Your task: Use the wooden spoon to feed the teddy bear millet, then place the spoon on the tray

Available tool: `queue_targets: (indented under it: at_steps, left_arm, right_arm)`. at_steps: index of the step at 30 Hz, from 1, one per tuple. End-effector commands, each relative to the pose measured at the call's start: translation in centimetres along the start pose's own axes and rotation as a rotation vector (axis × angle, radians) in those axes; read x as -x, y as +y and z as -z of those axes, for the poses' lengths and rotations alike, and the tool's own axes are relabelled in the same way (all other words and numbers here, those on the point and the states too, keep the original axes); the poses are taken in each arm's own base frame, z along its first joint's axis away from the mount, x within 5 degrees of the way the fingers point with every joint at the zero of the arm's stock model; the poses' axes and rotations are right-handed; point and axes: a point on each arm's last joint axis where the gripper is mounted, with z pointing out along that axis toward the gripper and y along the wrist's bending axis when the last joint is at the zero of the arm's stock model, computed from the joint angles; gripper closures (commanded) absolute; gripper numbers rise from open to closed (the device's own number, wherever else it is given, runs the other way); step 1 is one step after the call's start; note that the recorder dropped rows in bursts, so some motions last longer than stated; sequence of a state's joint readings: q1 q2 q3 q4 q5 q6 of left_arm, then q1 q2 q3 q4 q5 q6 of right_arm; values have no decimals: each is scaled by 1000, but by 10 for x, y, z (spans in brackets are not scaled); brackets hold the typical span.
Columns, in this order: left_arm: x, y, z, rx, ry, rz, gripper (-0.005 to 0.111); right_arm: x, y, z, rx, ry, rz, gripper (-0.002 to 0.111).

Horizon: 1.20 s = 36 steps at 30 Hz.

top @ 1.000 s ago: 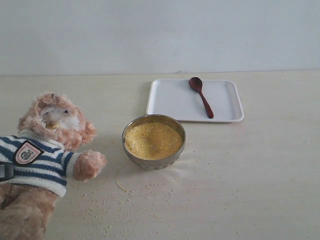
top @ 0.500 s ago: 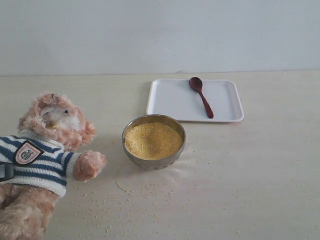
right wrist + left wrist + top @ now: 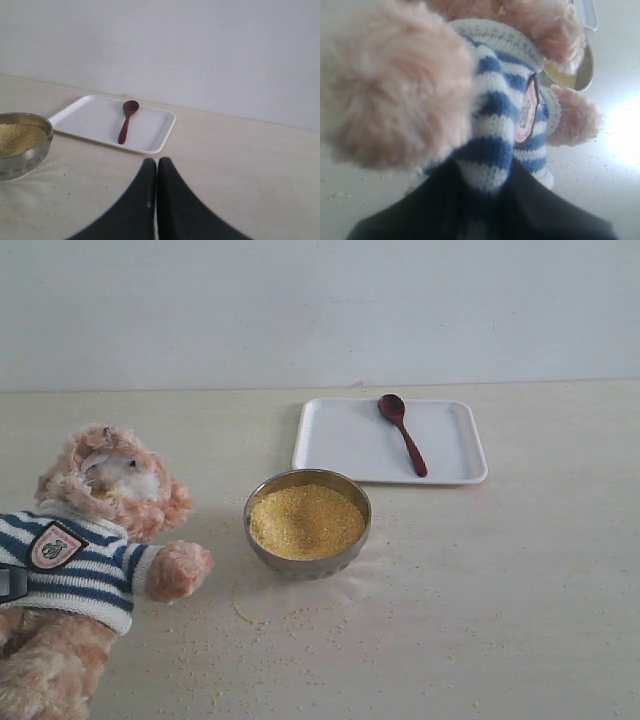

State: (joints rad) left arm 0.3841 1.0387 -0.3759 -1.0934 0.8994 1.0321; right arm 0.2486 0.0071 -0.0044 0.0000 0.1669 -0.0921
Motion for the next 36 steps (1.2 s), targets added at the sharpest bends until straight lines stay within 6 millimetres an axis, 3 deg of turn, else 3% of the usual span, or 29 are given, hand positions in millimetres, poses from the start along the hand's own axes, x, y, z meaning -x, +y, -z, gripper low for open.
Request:
queue_targets:
  at_steps: [1,21,25,36]
  left_arm:
    - [0,-1,1,-12,-11,2,102]
    - [1,-2,1,-18,-22,12,102]
    - [7,5,0,43,-83,45,102]
    - [9,37,-35,7,7,108,102]
  right_arm:
    - [-1,0,0,-5,0,0,108]
    - [-1,0,0,-5,0,-7,108]
    - [-1,0,0,-5,0,-7,108]
    - [-1,0,0,-5,0,-11,108]
